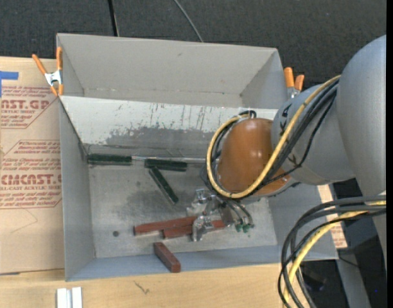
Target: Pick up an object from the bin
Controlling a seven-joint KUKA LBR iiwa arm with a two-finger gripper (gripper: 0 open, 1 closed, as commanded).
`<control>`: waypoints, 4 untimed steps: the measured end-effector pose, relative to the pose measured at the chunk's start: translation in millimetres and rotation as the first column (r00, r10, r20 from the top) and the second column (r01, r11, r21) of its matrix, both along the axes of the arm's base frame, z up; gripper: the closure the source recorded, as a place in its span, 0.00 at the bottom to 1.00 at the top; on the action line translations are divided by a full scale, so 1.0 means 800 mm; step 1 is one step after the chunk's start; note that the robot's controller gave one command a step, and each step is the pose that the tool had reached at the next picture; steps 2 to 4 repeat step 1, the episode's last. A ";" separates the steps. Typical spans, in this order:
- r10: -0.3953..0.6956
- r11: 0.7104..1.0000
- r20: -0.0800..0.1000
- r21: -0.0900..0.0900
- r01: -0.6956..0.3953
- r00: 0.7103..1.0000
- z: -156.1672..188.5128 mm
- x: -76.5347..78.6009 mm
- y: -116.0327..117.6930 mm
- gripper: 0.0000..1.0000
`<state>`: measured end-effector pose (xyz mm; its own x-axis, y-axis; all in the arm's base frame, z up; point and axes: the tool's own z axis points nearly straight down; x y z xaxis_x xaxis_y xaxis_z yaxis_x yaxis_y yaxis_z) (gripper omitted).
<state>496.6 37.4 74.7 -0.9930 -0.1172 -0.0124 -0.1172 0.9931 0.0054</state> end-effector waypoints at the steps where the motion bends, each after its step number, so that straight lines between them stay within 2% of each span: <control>1: 0.003 1.000 -0.011 -0.006 -0.003 1.000 0.163 -0.005 0.002 1.00; 4: 0.003 1.000 -0.011 -0.006 -0.003 1.000 0.163 -0.005 0.002 1.00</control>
Offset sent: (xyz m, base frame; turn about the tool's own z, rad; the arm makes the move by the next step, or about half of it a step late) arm 0.0000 0.0000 0.0000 0.0000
